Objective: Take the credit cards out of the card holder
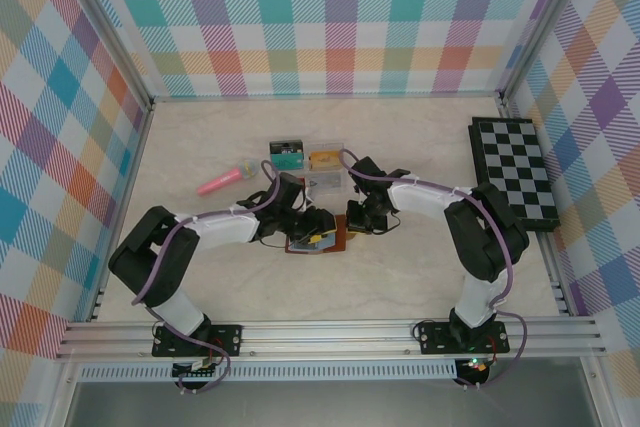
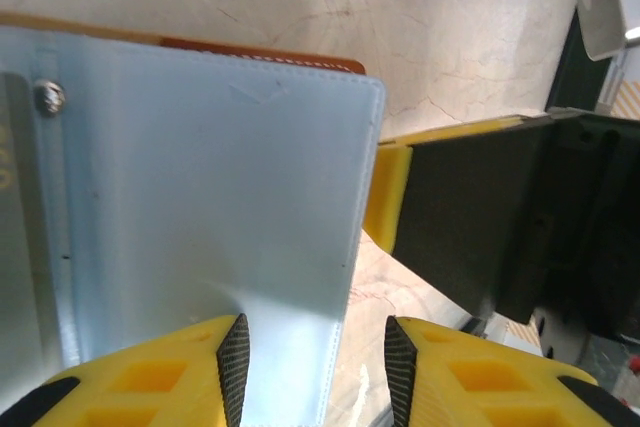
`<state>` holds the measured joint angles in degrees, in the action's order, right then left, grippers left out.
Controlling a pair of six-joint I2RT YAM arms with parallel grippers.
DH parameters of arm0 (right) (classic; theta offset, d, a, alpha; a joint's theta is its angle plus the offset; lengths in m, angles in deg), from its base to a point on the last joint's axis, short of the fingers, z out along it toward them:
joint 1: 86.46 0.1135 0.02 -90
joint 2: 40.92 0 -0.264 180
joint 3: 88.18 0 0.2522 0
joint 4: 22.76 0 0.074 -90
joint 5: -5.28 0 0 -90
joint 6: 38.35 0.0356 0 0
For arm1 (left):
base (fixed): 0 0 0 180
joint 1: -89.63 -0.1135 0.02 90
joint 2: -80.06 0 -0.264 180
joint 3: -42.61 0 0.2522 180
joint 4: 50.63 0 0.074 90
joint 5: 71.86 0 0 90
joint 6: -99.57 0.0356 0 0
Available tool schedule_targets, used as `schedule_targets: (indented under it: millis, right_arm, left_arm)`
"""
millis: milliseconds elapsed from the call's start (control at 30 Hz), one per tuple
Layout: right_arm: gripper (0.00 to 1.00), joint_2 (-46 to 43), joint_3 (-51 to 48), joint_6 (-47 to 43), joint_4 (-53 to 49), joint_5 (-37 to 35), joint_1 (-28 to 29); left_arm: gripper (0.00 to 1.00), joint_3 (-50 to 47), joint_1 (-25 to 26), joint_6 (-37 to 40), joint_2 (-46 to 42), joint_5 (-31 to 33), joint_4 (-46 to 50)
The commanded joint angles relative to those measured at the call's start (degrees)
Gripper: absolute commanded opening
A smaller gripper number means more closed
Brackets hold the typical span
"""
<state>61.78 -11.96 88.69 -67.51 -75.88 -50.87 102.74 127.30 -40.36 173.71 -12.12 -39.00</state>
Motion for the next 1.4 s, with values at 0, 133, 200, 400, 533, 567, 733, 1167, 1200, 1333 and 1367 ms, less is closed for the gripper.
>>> schedule_targets:
  millis: [0, 133, 200, 400, 533, 567, 733, 1167, 1200, 1333, 1367]
  right_arm:
    - [0.02, 0.53, 1.22, -0.36, -0.42, 0.56, -0.48]
    - [0.02, 0.60, 1.26, -0.25, -0.42, 0.47, -0.44]
    - [0.02, 0.64, 1.26, -0.21, -0.44, 0.50, -0.44]
    - [0.02, -0.72, 1.53, -0.48, -1.34, -0.63, -0.58]
    - [0.05, -2.61, 1.53, -1.21, -1.72, -0.72, -0.92]
    - [0.08, -3.18, 1.45, -1.55, -1.56, -0.55, -1.03]
    - [0.23, -6.06, 0.58, -3.36, 0.33, 2.05, -1.05]
    - [0.37, -13.12, -2.11, -5.59, 5.97, 9.45, -0.96]
    - [0.37, -14.20, -2.40, -5.41, 6.20, 9.05, -0.96]
    - [0.36, -17.50, -1.11, -5.00, 2.68, 1.99, 0.51]
    - [0.36, -17.51, 0.54, -4.98, -0.14, -1.23, 1.65]
  left_arm:
    - [0.42, 0.95, 0.74, 1.06, 1.25, 2.69, 2.17]
    - [0.38, 0.70, 0.81, 0.89, 2.47, 3.92, 2.79]
    - [0.35, 0.73, 0.85, 0.92, 3.16, 4.24, 2.99]
    - [0.31, 0.96, 0.91, 1.43, 2.48, 6.39, 5.19]
    - [0.30, 1.46, 0.91, 2.91, -0.09, 8.73, 8.54]
    - [0.29, 1.62, 0.85, 3.30, -0.98, 9.76, 9.64]
    - [0.29, 2.63, 0.83, 5.80, -5.76, 15.80, 16.24]
    - [0.25, 3.32, 0.80, 7.39, -5.40, 19.98, 21.42]
    - [0.25, 3.45, 0.80, 7.54, -5.40, 20.16, 21.63]
    - [0.24, 4.09, 0.81, 7.90, -5.42, 21.30, 22.95]
    - [0.24, 4.23, 0.82, 7.91, -5.69, 21.83, 23.42]
